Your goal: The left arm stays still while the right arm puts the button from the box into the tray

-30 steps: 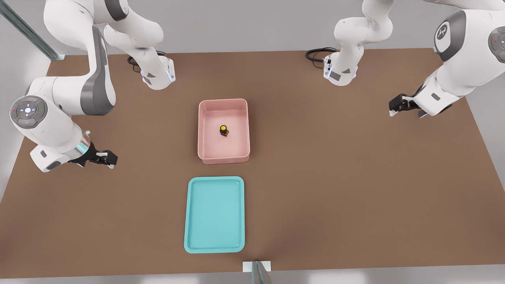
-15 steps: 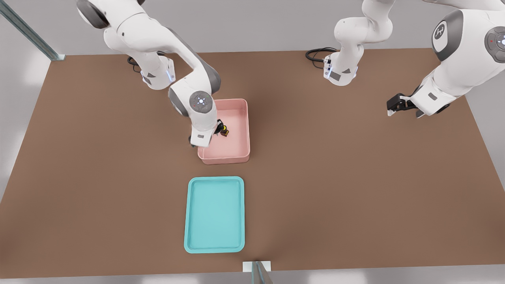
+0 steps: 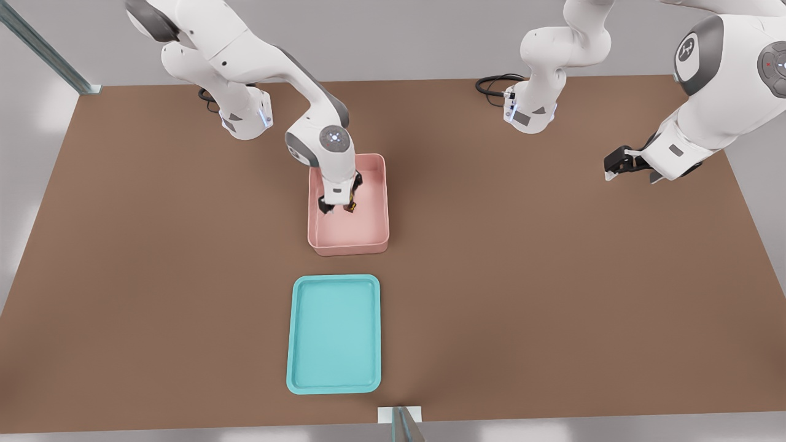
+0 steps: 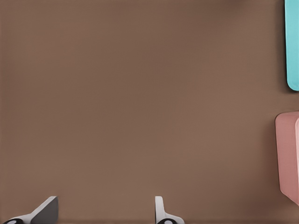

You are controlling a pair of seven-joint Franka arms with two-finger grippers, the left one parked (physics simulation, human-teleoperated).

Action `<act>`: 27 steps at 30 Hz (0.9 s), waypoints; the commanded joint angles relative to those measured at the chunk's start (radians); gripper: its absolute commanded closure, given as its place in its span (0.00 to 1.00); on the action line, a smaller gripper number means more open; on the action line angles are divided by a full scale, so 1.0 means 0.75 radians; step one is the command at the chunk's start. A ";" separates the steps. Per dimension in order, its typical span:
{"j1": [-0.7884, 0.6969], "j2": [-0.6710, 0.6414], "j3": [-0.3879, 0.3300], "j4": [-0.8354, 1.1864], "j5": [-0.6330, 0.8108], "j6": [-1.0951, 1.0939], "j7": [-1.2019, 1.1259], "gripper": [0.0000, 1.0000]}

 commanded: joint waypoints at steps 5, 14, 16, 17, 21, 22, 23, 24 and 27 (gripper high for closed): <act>-0.001 0.010 0.017 -0.090 -0.051 0.164 0.056 0.00; 0.010 0.084 0.019 -0.117 -0.133 0.244 0.054 0.00; 0.014 0.115 0.019 -0.129 -0.170 0.270 0.054 0.00; 0.012 0.119 0.017 -0.131 -0.180 0.274 0.054 0.00; 0.014 0.182 0.011 -0.121 -0.229 0.327 0.054 0.00; 0.014 0.190 0.007 -0.119 -0.229 0.334 0.054 0.00; 0.016 0.201 0.007 -0.119 -0.231 0.342 0.054 0.00; 0.016 0.209 0.005 -0.119 -0.264 0.348 0.054 0.05; 0.016 0.219 0.003 -0.119 -0.284 0.348 0.054 0.16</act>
